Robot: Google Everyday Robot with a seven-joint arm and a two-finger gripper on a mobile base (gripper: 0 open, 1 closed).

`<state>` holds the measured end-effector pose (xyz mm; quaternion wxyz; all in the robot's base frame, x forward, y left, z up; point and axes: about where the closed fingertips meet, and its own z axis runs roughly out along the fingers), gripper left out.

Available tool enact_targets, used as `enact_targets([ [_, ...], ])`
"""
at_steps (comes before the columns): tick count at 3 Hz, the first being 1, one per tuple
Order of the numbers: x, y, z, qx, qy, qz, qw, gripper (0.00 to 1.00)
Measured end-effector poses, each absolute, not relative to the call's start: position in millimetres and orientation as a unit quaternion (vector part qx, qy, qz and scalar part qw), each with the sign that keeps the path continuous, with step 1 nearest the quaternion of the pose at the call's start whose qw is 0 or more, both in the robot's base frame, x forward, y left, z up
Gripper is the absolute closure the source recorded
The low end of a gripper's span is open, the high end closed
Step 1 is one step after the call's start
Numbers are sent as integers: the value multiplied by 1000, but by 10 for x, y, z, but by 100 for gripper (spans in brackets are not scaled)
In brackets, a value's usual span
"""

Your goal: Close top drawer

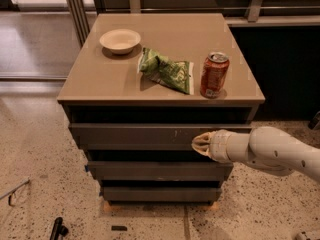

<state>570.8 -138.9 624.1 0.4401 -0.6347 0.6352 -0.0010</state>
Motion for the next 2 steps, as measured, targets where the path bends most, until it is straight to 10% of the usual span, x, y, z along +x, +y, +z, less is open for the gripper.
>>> enact_targets([
  [2, 5030, -1504, 6272, -643, 652, 121, 384, 100],
])
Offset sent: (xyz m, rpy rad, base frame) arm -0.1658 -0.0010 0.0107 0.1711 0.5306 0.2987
